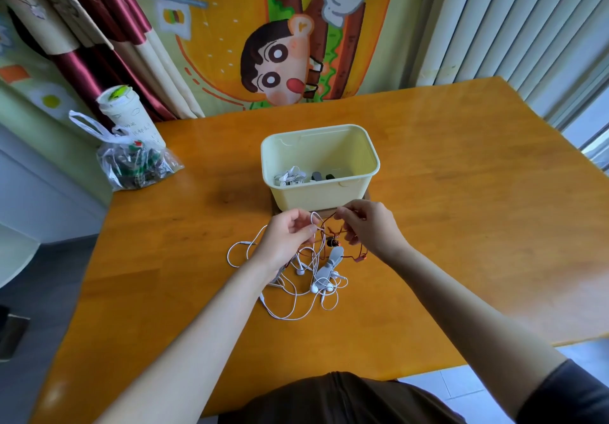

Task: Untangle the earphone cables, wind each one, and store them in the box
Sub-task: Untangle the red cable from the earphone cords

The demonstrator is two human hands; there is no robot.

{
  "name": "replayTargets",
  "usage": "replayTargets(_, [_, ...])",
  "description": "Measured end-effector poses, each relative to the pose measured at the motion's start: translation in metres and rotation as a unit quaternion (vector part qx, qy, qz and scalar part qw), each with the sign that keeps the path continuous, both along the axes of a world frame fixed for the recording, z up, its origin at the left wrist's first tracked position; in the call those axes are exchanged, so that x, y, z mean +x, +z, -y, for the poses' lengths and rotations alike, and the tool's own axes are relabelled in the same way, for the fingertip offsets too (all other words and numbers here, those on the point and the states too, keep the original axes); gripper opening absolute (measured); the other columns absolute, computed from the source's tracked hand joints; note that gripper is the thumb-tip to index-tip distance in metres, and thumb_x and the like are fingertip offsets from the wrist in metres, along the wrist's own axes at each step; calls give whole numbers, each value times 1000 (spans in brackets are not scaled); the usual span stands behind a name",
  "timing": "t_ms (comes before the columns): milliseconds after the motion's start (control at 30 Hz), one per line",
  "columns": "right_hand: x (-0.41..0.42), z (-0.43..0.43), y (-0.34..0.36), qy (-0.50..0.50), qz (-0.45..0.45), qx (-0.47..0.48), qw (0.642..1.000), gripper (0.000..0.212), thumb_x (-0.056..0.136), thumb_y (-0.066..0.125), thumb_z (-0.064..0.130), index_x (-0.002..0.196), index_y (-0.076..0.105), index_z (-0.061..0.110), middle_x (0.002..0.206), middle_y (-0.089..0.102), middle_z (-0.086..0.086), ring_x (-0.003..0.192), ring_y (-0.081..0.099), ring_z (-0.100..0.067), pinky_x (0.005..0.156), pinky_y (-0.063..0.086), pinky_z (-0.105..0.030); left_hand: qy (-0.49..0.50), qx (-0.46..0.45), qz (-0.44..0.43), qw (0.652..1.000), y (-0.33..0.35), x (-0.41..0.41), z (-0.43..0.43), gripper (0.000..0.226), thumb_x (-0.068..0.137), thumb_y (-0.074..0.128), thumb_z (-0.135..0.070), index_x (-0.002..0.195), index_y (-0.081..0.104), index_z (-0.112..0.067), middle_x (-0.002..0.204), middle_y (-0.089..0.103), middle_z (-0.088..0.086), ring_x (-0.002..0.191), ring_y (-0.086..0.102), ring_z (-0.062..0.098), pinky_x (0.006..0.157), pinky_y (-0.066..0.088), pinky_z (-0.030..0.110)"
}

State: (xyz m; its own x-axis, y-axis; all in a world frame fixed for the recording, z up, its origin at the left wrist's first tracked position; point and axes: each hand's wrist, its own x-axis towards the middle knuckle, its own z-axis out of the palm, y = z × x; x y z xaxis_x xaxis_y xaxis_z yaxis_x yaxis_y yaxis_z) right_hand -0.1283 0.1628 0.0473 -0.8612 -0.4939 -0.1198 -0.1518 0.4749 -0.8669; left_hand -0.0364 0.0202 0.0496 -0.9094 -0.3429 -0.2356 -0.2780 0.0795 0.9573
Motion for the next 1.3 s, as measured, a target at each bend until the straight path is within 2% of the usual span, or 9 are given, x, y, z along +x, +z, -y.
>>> replayTargets(200, [-7,-4,-4,2,-34,53,998,18,95,54,25,96,67,13,78,65,1,61,62,-12,61,56,-32,-2,-43,25,999,-3,4,7,20,95,50,-1,86,56,-18,79,59,-1,70,55,9,61,48,9])
replayTargets(333, [4,4,0,95,-12,43,995,15,95,54,16,100,66,11,79,64,5,63,61,-5,53,50,-14,-14,-52,22,998,2,1,5,19,97,49,-3,87,56,-18,78,61,-1,72,55,8,66,47,12])
replayTargets(433, [9,8,3,120,-11,18,993,10,93,56,14,96,66,14,75,61,10,64,59,-4,53,48,-12,-19,-43,14,999,6,-1,4,17,97,49,-4,89,56,-18,79,60,-3,71,53,7,67,47,11])
replayTargets(533, [7,8,6,115,-16,22,993,13,94,55,16,83,63,14,70,62,3,61,59,-10,54,49,-15,3,-35,12,999,6,0,7,15,97,48,-6,91,55,-17,79,60,-5,70,50,7,64,45,11])
replayTargets(600, [3,7,7,102,-16,22,994,13,95,53,14,89,64,10,71,62,1,64,60,-15,55,51,-19,11,-39,26,999,3,1,11,14,98,47,-7,93,55,-17,80,59,-5,70,49,9,66,44,14])
replayTargets(700, [1,7,9,90,-21,22,995,17,97,48,13,102,62,5,70,59,3,61,55,-9,50,44,-10,15,-52,67,996,-2,3,15,13,98,46,-7,94,55,-15,76,56,-4,69,46,10,64,41,19])
replayTargets(867, [1,10,9,47,-73,31,996,23,100,39,13,116,55,8,70,56,0,57,49,-4,49,40,-8,24,-54,126,990,-14,7,21,18,96,42,-5,87,54,-16,84,55,2,71,48,11,66,41,22])
replayTargets(1167, [16,13,0,170,-97,70,978,19,91,60,15,109,64,12,87,58,6,69,48,-3,60,37,-7,7,-44,65,997,2,3,10,19,95,40,-5,84,51,-16,79,52,3,74,49,10,67,40,18])
replayTargets(1300, [18,17,-7,182,-96,94,974,16,93,58,19,94,68,8,81,60,0,65,47,-6,56,34,-11,-18,-55,29,998,4,1,10,24,96,44,-6,87,59,-22,78,50,1,69,47,10,62,41,13])
